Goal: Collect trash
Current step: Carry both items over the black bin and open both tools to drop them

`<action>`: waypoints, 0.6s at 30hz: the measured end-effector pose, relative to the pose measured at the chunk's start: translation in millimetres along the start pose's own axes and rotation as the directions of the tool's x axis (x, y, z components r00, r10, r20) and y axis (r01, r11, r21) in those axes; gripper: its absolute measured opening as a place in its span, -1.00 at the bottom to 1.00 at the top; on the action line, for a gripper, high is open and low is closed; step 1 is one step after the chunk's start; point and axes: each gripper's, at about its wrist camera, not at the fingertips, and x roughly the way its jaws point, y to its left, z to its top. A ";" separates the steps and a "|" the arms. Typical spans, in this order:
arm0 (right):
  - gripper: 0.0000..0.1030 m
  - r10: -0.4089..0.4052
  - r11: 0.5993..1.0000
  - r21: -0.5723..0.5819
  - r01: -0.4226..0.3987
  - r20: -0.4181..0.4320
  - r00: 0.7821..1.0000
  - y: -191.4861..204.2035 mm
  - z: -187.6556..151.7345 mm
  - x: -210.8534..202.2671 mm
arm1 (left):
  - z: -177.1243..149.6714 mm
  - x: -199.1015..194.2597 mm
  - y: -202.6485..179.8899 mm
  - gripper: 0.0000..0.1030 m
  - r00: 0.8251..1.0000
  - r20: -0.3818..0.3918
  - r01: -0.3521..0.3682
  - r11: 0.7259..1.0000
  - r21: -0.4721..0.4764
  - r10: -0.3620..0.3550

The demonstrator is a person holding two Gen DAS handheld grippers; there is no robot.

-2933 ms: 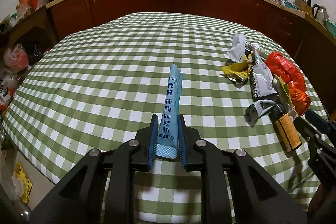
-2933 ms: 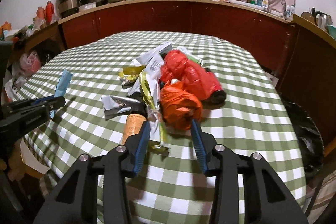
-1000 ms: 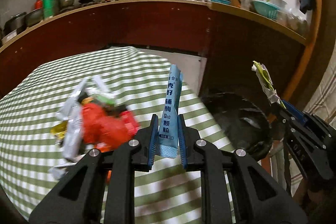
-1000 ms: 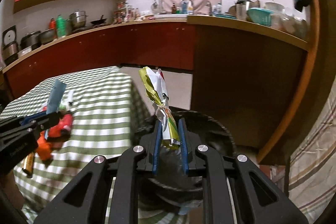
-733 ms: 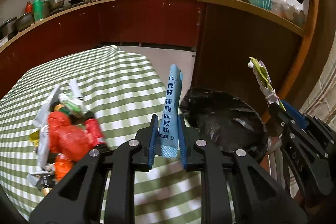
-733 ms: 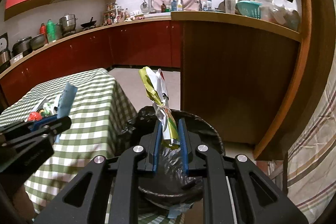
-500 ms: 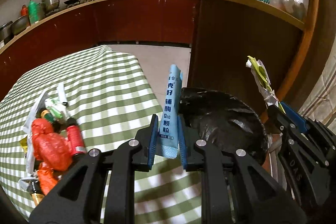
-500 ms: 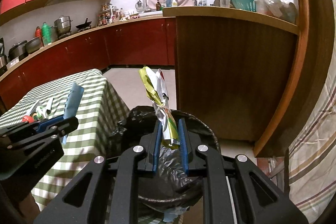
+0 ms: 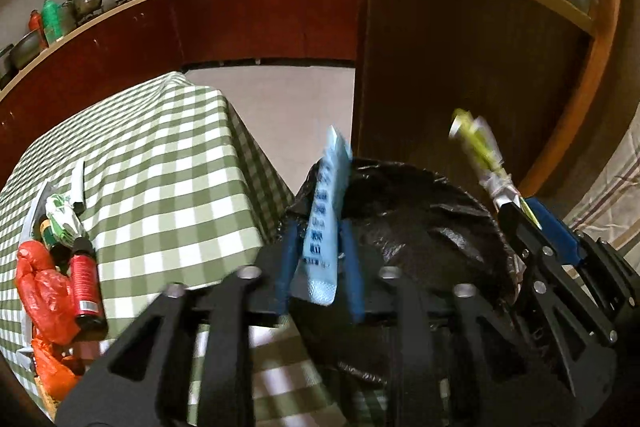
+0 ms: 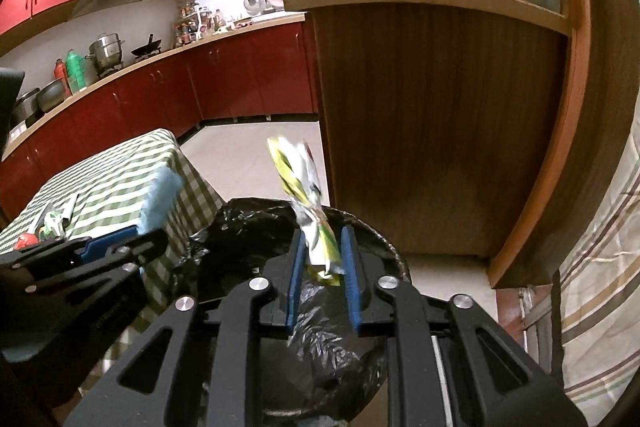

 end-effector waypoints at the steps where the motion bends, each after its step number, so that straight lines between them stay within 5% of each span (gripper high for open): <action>1: -0.35 0.000 1.000 0.003 0.000 -0.009 1.000 -1.0 -0.4 4.0 | -0.2 2.4 0.2 -0.09 1.000 -0.007 -0.004 1.000 -0.006 0.004; 4: -0.23 -0.004 1.000 0.014 0.004 -0.023 1.000 -4.7 -2.1 10.6 | -1.1 7.2 -0.2 0.00 1.000 -0.026 -0.011 1.000 -0.019 0.010; 18: -0.22 0.024 1.000 -0.004 -0.024 -0.006 1.000 6.1 0.1 -8.8 | -14.4 -33.8 38.2 0.17 0.999 -0.014 -0.051 0.997 -0.051 0.050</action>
